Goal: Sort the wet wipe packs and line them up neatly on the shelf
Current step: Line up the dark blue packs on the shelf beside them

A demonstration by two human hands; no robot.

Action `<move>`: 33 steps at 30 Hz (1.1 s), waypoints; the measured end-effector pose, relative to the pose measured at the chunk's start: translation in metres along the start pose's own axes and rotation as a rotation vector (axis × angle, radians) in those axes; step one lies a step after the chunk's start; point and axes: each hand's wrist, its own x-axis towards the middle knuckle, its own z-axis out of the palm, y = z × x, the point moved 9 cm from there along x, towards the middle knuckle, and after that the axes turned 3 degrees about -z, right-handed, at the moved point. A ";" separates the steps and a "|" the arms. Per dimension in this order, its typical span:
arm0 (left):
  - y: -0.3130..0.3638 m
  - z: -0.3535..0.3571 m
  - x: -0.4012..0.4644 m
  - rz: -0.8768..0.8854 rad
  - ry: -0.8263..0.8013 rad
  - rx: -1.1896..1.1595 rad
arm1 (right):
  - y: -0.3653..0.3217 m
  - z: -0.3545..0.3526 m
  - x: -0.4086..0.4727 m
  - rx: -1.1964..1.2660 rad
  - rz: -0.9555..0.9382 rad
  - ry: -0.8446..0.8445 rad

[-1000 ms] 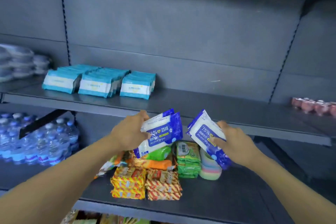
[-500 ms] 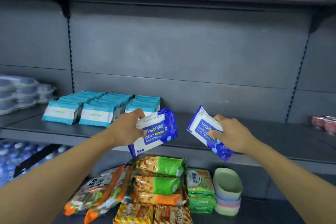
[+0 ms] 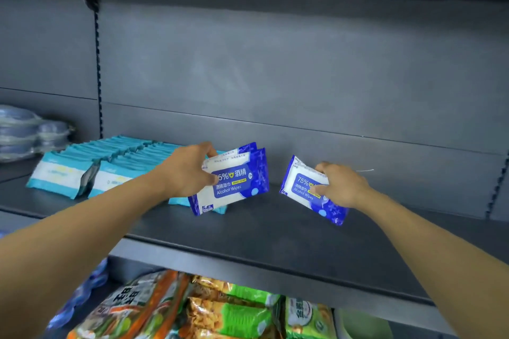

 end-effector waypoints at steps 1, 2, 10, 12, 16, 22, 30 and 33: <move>0.002 0.000 0.010 -0.008 0.014 0.004 | 0.002 0.007 0.016 0.012 -0.025 -0.013; 0.003 0.001 0.019 -0.022 0.026 0.005 | 0.003 0.013 0.031 0.020 -0.052 -0.025; -0.002 0.003 0.075 -0.110 0.113 -0.062 | -0.007 0.063 0.134 0.010 -0.234 -0.090; -0.003 0.001 0.082 -0.115 0.130 -0.093 | -0.010 0.075 0.148 0.016 -0.266 -0.121; -0.005 0.002 0.090 -0.124 0.140 -0.158 | -0.014 0.087 0.159 -0.028 -0.283 -0.112; -0.002 0.005 0.097 -0.103 0.114 -0.162 | -0.008 0.074 0.151 -0.233 -0.214 0.180; 0.009 0.012 0.101 -0.058 0.060 -0.144 | -0.006 0.073 0.152 -0.303 -0.188 0.283; 0.019 0.017 0.104 -0.037 0.036 -0.136 | 0.006 0.064 0.144 -0.208 -0.176 0.320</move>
